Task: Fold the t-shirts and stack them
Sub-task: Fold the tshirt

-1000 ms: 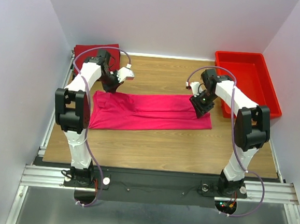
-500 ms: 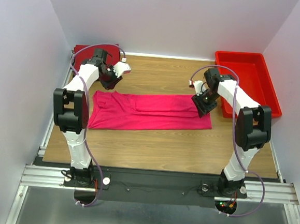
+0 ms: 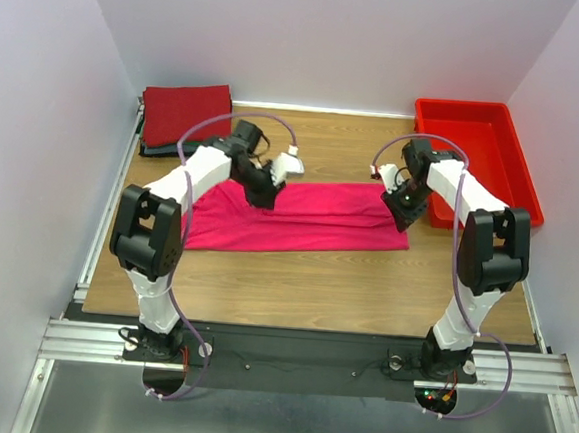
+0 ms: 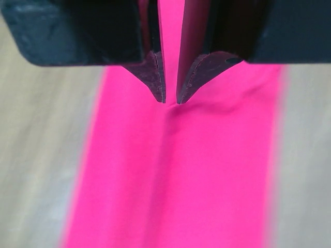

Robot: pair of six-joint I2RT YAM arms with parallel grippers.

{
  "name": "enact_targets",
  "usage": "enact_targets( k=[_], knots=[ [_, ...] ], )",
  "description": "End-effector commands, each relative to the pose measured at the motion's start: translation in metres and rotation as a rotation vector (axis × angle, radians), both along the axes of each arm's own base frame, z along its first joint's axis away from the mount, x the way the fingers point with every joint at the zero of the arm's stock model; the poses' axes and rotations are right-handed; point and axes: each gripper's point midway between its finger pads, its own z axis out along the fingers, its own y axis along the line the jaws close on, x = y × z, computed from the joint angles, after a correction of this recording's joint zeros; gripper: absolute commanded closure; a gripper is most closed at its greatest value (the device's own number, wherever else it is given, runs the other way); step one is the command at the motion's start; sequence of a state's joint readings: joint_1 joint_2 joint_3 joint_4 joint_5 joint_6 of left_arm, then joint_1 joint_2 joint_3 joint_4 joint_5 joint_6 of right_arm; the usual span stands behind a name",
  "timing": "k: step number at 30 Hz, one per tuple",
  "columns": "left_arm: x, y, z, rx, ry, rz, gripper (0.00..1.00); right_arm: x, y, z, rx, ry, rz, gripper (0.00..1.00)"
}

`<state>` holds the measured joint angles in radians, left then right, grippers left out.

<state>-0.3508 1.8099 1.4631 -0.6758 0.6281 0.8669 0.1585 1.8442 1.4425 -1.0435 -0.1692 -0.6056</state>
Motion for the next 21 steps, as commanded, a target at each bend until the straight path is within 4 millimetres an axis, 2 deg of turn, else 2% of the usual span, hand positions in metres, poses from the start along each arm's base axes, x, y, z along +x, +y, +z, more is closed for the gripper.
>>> enact_targets(
  k=[1, 2, 7, 9, 14, 18, 21],
  knots=[
    [-0.036, -0.028, -0.009, -0.061, 0.127, -0.010, 0.74, 0.002, 0.014, 0.000, 0.063, 0.001, 0.013, 0.77],
    [-0.044, -0.037, -0.012, -0.065, 0.151, -0.019, 0.74, 0.003, 0.016, -0.004, 0.070, 0.006, 0.000, 0.77],
    [-0.048, -0.059, -0.034, -0.046, 0.178, -0.032, 0.74, 0.015, 0.029, -0.018, 0.101, -0.012, -0.041, 0.77],
    [-0.044, -0.064, -0.039, -0.050, 0.184, -0.019, 0.75, 0.019, 0.029, -0.025, 0.097, -0.012, -0.054, 0.77],
    [-0.035, -0.064, -0.055, -0.024, 0.195, 0.014, 0.76, 0.033, 0.028, -0.034, 0.080, -0.037, -0.083, 0.77],
    [-0.028, -0.063, -0.055, -0.014, 0.174, 0.029, 0.76, 0.047, 0.026, -0.030, 0.064, -0.086, -0.129, 0.77],
    [-0.024, -0.061, -0.055, -0.013, 0.166, 0.046, 0.77, 0.049, 0.026, -0.024, 0.071, -0.102, -0.158, 0.77]
  ],
)
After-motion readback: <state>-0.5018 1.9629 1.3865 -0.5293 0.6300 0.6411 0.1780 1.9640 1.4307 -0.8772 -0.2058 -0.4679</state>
